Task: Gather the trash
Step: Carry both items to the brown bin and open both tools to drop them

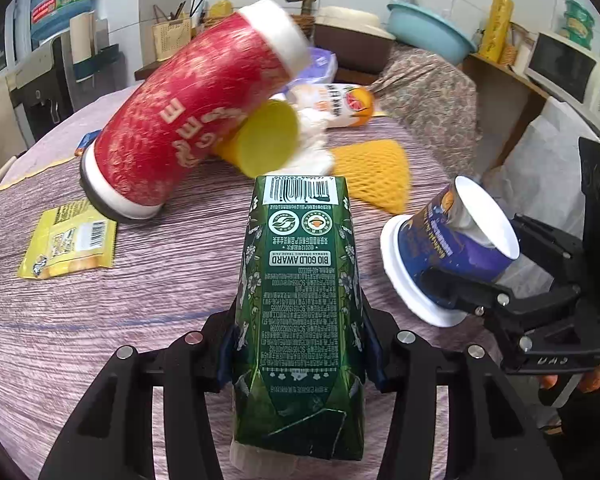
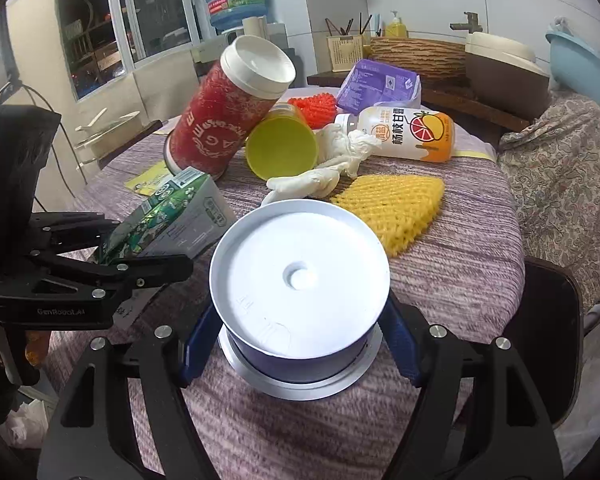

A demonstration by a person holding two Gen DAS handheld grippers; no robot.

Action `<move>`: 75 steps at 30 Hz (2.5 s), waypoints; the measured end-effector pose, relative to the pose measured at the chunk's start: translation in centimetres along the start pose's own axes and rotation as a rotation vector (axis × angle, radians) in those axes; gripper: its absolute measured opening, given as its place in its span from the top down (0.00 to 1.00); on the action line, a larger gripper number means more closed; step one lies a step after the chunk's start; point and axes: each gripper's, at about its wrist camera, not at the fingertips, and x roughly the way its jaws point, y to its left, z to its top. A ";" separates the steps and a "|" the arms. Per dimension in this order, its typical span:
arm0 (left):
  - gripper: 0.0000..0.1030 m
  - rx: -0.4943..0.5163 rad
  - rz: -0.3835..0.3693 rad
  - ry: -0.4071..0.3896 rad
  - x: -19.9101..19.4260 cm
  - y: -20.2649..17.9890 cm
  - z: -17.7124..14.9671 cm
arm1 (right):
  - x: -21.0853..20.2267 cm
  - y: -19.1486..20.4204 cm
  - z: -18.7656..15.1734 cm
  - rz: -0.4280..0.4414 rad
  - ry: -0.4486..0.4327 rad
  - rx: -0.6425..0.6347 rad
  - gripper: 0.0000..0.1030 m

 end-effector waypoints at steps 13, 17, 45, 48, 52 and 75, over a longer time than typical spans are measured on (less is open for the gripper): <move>0.52 0.081 -0.182 -0.073 2.0 -9.7 2.9 | -7.3 -10.1 -3.3 -0.221 -0.118 0.220 0.29; 0.52 0.141 -0.258 -0.073 3.6 -14.6 4.2 | -7.1 -15.9 -5.3 -0.375 -0.070 0.298 0.29; 0.52 0.147 -0.300 0.125 17.2 -26.6 8.6 | 7.8 -31.7 -14.5 -0.420 0.241 0.566 0.25; 0.52 0.149 -0.293 0.135 18.0 -26.8 8.9 | 6.9 -31.3 -14.2 -0.413 0.211 0.565 0.25; 0.52 0.157 -0.291 0.160 19.2 -27.2 9.3 | 4.6 -30.3 -14.0 -0.440 0.173 0.552 0.25; 0.52 0.273 -0.264 0.304 25.1 -31.8 8.2 | -6.9 -26.9 -19.7 -0.640 0.052 0.654 0.25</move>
